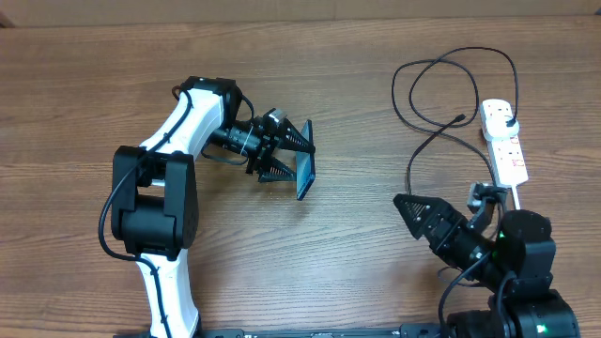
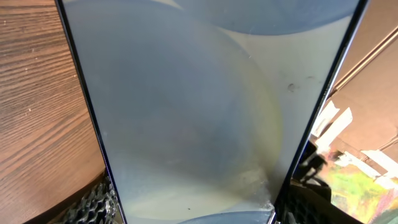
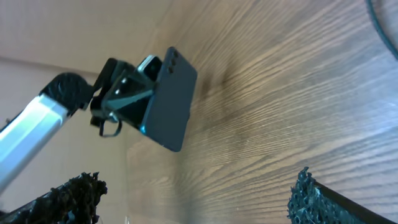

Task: Plug charger to phone and switch on socket
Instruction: 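Move the right gripper forward toward the held phone, then close the right gripper on the phone's lower end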

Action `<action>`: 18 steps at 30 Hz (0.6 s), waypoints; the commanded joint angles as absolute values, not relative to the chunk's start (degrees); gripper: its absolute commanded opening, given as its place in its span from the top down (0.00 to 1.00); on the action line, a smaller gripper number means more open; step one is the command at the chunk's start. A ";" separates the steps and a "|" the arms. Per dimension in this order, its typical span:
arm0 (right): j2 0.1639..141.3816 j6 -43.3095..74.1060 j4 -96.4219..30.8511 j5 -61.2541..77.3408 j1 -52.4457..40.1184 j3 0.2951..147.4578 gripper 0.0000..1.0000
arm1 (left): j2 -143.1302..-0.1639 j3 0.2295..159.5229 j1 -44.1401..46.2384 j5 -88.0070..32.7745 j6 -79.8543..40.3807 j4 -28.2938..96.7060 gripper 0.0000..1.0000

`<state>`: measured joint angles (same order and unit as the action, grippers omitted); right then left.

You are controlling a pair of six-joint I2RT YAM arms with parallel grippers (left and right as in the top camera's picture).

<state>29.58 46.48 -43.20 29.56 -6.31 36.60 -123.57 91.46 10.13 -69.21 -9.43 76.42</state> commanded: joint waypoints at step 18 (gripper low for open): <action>48.25 48.42 -26.44 -17.12 -48.01 38.35 0.00 | -123.96 92.73 10.15 -71.83 -10.35 76.36 0.56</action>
